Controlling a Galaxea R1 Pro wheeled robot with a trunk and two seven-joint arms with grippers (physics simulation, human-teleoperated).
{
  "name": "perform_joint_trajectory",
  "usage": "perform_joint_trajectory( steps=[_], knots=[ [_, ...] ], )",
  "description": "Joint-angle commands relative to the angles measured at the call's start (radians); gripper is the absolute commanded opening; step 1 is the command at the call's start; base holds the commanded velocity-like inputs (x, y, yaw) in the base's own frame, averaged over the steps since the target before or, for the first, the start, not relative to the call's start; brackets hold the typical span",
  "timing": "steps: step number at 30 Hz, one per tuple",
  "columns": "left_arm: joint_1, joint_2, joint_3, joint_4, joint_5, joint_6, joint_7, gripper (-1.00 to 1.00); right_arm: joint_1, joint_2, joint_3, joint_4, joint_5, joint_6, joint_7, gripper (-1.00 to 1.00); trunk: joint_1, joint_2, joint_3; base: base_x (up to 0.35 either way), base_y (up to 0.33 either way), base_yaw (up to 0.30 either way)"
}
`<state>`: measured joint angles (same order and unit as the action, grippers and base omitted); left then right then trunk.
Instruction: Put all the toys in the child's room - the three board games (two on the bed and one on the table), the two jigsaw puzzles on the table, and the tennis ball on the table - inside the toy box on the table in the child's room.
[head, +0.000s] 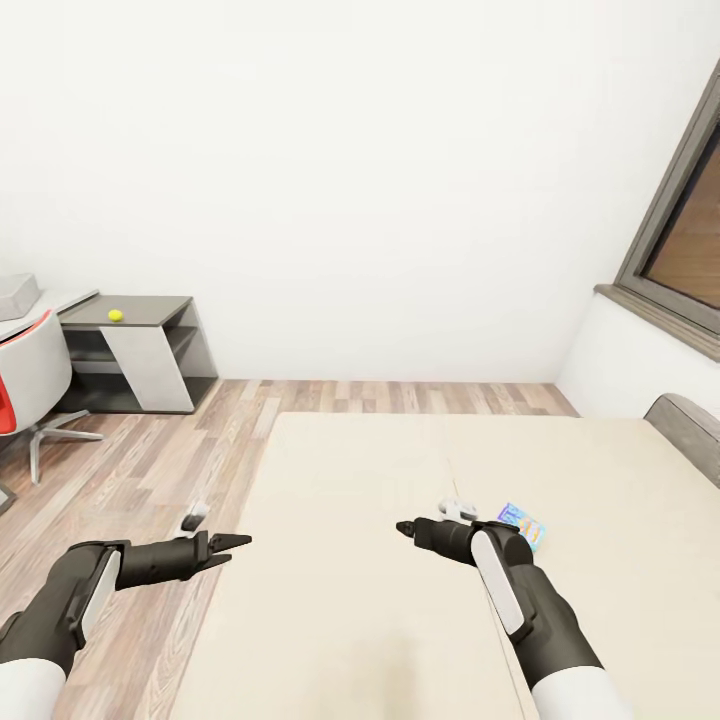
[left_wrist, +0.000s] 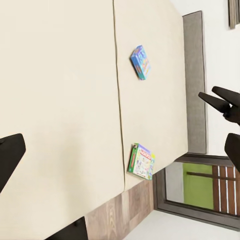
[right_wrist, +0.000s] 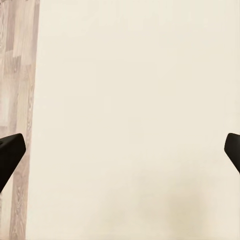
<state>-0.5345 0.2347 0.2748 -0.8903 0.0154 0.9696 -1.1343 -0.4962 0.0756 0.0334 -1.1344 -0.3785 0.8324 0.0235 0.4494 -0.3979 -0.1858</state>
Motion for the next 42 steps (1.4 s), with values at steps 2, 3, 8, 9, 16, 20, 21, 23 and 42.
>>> perform_joint_trajectory(
  steps=[2, 3, 8, 9, 16, 20, 21, 23, 42],
  knots=[
    [-0.001, 0.0, 0.001, 0.0, 0.001, 0.009, -0.002, 1.0, -0.001, 0.001, -0.001, -0.001, 0.001, 0.004, 0.003, 1.0, 0.001, -0.002, -0.002, 0.0, -0.01, 0.0],
    [-0.001, 0.0, 0.001, 0.0, 0.001, 0.009, -0.002, 1.0, -0.001, 0.001, -0.001, -0.001, 0.0, 0.003, 0.003, 1.0, 0.001, -0.002, -0.002, 0.0, -0.006, 0.0],
    [-0.001, 0.0, 0.001, 0.0, 0.001, 0.009, -0.002, 1.0, -0.001, 0.0, -0.001, -0.001, -0.002, 0.002, 0.003, 1.0, 0.001, -0.002, -0.002, 0.0, -0.003, 0.0],
    [-0.001, 0.0, 0.001, 0.0, 0.001, 0.009, -0.002, 1.0, -0.001, 0.0, -0.001, -0.001, -0.002, 0.002, 0.003, 1.0, 0.001, -0.002, -0.002, 0.0, 0.0, 0.0],
    [-0.001, 0.0, 0.001, -0.001, 0.001, 0.009, -0.002, 1.0, -0.001, 0.001, -0.001, -0.001, -0.003, 0.002, 0.003, 1.0, 0.001, -0.002, -0.002, 0.0, 0.0, 0.0],
    [-0.001, 0.0, 0.0, 0.0, 0.001, 0.009, -0.002, 1.0, -0.001, 0.001, -0.001, -0.001, -0.003, 0.002, 0.003, 1.0, 0.001, -0.002, -0.002, 0.0, -0.002, 0.0],
    [-0.001, 0.0, 0.0, 0.0, 0.001, 0.009, -0.002, 1.0, -0.001, 0.001, -0.001, -0.001, -0.004, 0.002, 0.003, 1.0, 0.001, -0.002, -0.002, 0.0, -0.021, 0.0],
    [-0.001, 0.0, -0.001, 0.0, 0.001, 0.009, -0.002, 1.0, -0.001, 0.001, -0.001, -0.001, -0.004, 0.003, 0.003, 1.0, 0.001, -0.002, -0.002, 0.0, -0.081, 0.0],
    [-0.001, 0.0, -0.002, 0.0, 0.001, 0.009, -0.002, 1.0, -0.001, 0.001, -0.003, -0.001, -0.006, 0.005, 0.01, 1.0, 0.001, -0.002, -0.002, 0.0, -0.049, 0.0]
  ],
)
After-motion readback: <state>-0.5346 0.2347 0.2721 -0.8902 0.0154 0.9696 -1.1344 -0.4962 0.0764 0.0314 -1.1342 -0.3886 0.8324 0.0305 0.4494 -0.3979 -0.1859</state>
